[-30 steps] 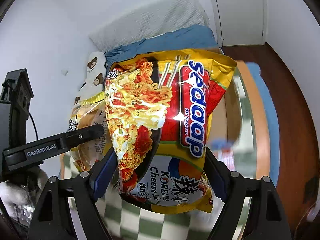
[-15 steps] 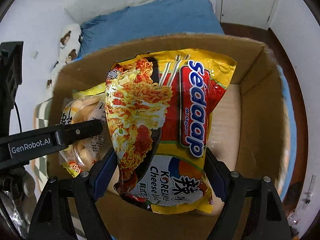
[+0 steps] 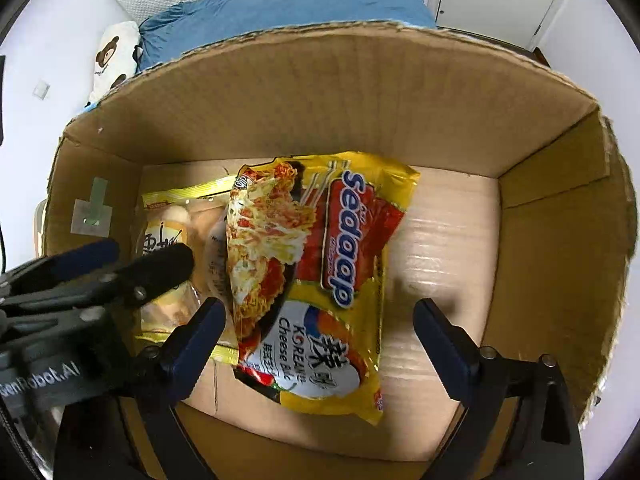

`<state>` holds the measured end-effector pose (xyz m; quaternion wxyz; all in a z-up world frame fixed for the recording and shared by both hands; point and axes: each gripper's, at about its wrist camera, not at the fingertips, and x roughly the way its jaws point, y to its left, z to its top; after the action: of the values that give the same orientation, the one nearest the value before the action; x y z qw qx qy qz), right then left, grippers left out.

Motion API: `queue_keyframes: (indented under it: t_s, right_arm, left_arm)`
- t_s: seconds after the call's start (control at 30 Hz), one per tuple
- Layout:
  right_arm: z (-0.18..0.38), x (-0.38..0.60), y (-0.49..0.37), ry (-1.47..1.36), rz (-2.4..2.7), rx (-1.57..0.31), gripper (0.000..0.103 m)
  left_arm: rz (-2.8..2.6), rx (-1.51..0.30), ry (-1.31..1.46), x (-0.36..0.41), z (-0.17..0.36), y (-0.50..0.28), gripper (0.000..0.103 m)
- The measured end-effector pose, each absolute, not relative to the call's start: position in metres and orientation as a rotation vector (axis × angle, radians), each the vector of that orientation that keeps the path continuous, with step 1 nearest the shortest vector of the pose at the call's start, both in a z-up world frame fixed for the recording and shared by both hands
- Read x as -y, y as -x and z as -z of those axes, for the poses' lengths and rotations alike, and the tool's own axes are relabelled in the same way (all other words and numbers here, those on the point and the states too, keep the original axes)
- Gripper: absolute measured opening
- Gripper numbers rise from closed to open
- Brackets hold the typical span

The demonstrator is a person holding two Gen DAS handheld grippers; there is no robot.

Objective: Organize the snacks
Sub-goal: 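Carry both packs into the cardboard box and open both tools, then grasp an orange chip bag with each tool from the blanket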

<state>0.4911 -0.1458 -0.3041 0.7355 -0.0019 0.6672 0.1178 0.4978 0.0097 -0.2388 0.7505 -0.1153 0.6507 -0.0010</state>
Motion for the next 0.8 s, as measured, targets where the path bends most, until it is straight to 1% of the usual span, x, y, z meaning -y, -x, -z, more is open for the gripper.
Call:
queue_keyframes:
  t_s: [0.33, 0.5, 0.8]
  right_arm:
    - [0.227, 0.19, -0.435, -0.025, -0.196, -1.314, 0.097]
    - [0.197, 0.189, -0.4, -0.015, -0.177, -1.229, 0.097]
    - [0.146, 0.195, -0.33, 0.004, -0.177, -1.091, 0.097]
  left_arm:
    - [-0.036, -1.209, 0.13, 0.003, 0.181, -0.437, 0.087]
    - [-0.042, -1.119, 0.102, -0.004, 0.161, -0.408, 0.087]
    - [-0.053, -1.011, 0.091, -0.001, 0.127, -0.354, 0.087]
